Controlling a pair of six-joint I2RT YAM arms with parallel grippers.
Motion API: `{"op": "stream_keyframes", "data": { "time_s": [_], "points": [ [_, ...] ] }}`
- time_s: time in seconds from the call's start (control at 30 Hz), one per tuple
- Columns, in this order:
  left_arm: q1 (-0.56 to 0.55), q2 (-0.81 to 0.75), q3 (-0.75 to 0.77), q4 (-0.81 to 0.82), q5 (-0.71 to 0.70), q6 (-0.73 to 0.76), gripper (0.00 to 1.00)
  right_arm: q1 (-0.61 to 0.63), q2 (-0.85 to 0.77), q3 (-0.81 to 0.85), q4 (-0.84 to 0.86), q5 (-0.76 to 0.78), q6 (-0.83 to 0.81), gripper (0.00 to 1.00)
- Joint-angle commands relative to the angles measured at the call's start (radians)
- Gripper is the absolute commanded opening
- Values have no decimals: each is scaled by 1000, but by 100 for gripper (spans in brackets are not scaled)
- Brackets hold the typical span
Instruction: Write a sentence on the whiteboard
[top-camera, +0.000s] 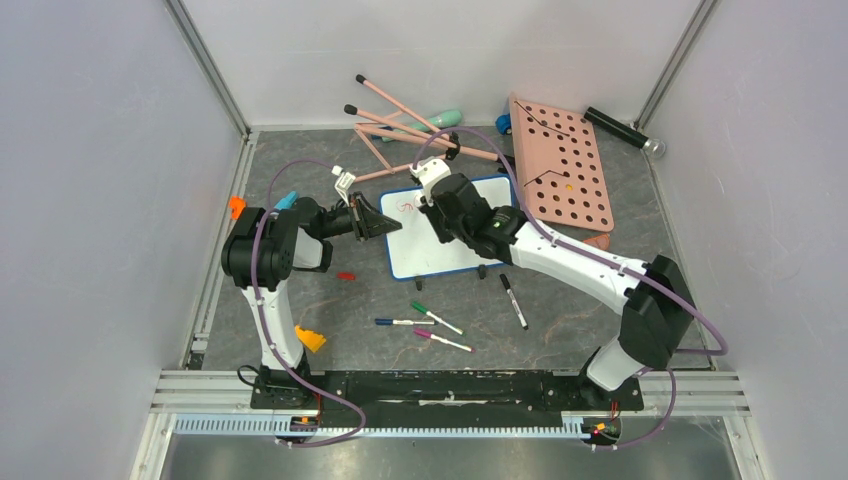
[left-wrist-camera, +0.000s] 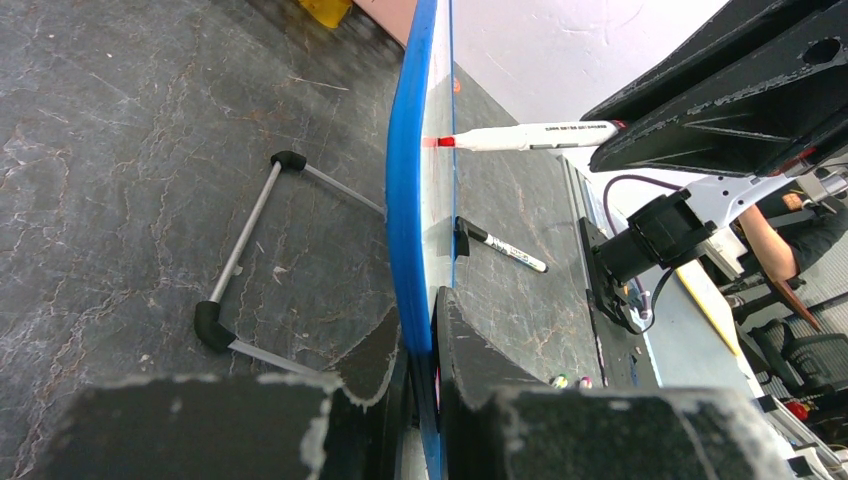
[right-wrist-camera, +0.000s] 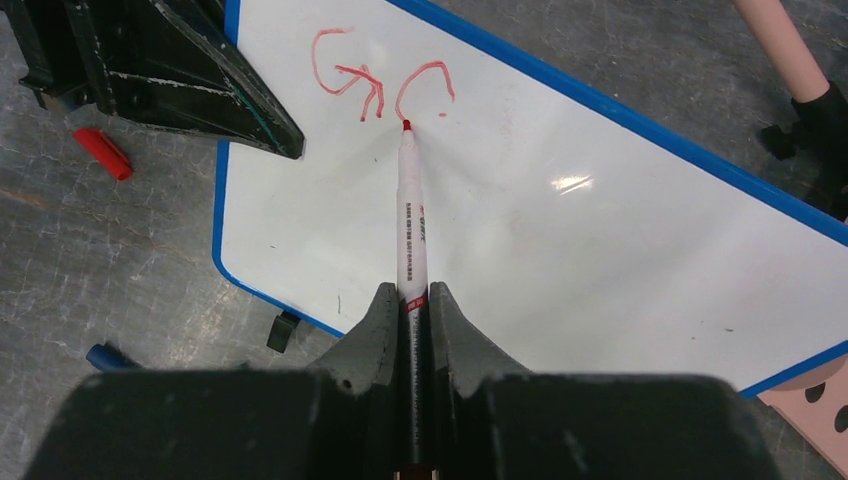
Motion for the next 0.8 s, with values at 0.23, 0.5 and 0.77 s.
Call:
{"op": "stream_keyframes", "data": {
  "time_s": [0.23,0.5,0.77],
  "points": [
    [16,11,4,67,-44,104,2,-14,-20,19,-49,123,-1,0],
    [17,11,4,67,-44,103,2,-17,11,63,-49,128,0,0],
    [17,13,5,67,-44,103,2,-18,34,90,-41,117,-3,0]
  ]
}}
